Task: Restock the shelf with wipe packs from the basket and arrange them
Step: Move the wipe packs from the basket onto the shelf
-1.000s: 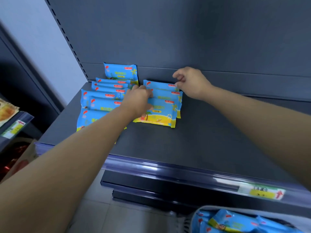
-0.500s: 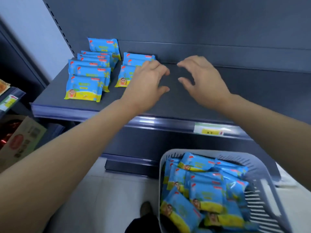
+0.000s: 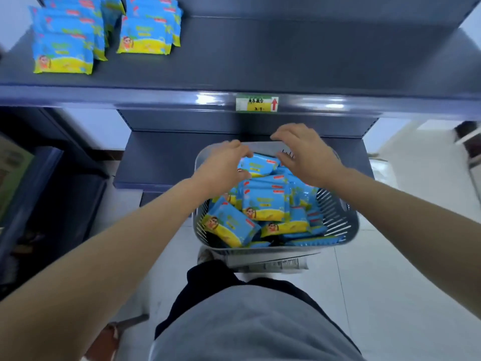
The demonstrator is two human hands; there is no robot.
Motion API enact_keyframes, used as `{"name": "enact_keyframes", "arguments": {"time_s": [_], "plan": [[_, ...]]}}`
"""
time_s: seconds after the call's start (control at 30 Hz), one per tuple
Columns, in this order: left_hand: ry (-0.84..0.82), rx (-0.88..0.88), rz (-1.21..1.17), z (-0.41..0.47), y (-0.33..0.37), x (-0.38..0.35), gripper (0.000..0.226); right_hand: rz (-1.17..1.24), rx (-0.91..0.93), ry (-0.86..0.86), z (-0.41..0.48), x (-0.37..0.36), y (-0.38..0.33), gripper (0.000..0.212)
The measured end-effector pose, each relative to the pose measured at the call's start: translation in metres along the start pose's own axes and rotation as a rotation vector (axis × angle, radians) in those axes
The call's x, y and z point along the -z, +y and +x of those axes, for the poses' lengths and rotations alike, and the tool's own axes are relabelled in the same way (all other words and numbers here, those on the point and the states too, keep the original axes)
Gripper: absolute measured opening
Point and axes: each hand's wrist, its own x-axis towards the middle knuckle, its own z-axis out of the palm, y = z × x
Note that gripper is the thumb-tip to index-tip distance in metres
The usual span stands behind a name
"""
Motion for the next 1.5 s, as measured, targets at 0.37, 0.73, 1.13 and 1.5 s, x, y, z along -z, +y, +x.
{"name": "enact_keyframes", "arguments": {"time_s": [0.37, 0.73, 1.13, 1.5], "plan": [[-0.663, 0.243, 0.35, -0.012, -0.042, -0.08, 0.099, -0.059, -0.165, -0.656, -0.043, -0.086, 0.029, 0.074], [-0.619, 0.14, 0.46, -0.012, -0.047, -0.092, 0.061, -0.163, -0.213, -0.688, -0.03, -0.121, 0.024, 0.075], [-0.394, 0.194, 0.063, 0.03, -0.042, 0.036, 0.039, 0.172, -0.139, -0.31, 0.084, 0.007, 0.007, 0.028], [0.093, 0.281, -0.109, 0.045, -0.108, 0.188, 0.025, 0.331, -0.176, 0.036, 0.261, 0.068, -0.034, 0.032]]}}
